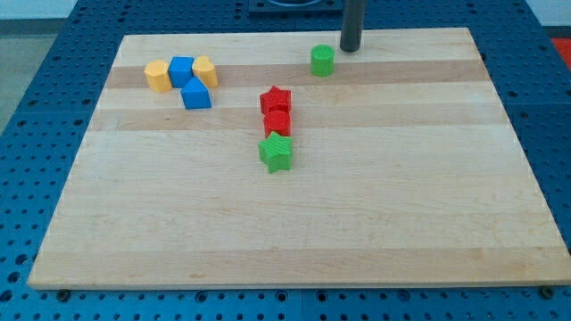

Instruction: Slide green circle closer to red star

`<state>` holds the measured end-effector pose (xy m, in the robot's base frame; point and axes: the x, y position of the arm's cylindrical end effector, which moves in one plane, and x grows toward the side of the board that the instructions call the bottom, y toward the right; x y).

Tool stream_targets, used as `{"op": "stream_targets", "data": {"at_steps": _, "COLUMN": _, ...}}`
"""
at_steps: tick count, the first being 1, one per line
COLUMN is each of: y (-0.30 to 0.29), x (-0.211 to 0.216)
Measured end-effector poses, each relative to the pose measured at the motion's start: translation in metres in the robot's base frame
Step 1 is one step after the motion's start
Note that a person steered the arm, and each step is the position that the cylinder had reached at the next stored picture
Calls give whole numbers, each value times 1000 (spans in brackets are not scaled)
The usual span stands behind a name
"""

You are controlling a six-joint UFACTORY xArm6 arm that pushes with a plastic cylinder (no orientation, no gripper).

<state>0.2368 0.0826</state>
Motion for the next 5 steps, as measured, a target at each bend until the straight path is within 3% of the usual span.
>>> {"op": "stream_targets", "data": {"at_steps": 5, "y": -88, "x": 47}}
